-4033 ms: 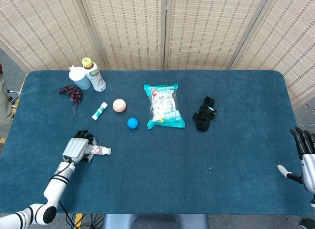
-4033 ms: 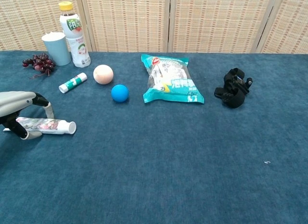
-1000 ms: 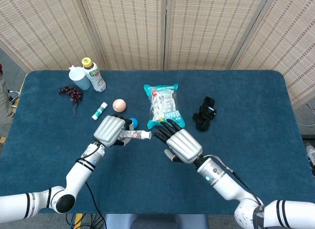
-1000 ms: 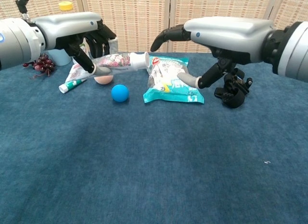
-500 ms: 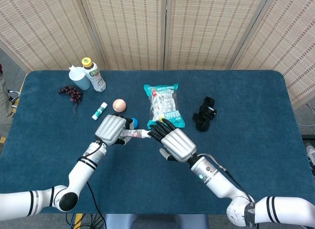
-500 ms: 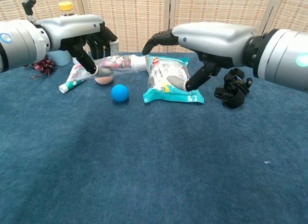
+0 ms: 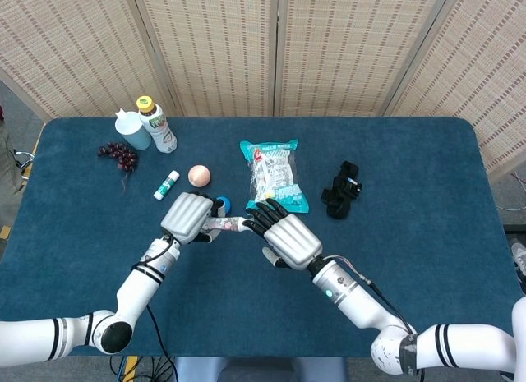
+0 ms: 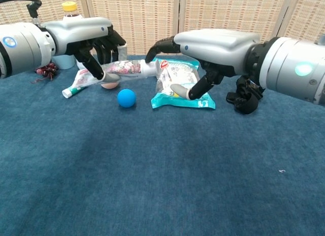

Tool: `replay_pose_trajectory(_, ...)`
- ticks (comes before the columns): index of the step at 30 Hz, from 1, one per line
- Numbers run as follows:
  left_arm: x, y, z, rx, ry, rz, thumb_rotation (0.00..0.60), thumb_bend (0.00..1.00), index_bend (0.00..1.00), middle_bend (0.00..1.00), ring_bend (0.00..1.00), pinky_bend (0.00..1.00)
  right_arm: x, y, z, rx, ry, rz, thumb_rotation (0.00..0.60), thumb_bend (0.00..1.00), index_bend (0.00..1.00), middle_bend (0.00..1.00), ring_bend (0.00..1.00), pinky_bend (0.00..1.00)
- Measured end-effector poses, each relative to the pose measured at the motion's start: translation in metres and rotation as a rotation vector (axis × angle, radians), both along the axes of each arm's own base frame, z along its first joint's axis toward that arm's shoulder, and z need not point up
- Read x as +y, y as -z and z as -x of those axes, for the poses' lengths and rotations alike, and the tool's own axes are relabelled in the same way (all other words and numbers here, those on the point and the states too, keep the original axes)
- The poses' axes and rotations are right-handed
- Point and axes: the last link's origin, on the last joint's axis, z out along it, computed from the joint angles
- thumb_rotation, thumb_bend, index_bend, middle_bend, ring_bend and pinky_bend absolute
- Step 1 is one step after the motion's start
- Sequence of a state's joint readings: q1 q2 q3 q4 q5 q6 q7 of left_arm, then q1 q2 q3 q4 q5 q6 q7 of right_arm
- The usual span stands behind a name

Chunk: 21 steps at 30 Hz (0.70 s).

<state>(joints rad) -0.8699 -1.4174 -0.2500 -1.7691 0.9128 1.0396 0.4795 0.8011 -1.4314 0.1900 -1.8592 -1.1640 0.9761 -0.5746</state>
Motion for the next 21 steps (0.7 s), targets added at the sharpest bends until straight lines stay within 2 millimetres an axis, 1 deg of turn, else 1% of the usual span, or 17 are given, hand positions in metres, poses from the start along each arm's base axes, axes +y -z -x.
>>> replay_pose_trajectory(10,0.0014,-0.0017,0.0009,-0.007,-0.004,0.002,0.600,0.31,0.65,0.61,0.46,0.36,-0.0007,0.0029,0.0021,0.035,0.001,0.004,0.540,0.42,0.22,0.10,0.00,0.03)
replay_pose_trajectory(21,0.0005,-0.0050,0.0023,-0.018,0.002,0.013,0.600,0.31,0.67,0.61,0.46,0.36,-0.0036,0.0029,0.0027,0.039,0.010,0.009,0.540,0.42,0.22,0.10,0.00,0.03)
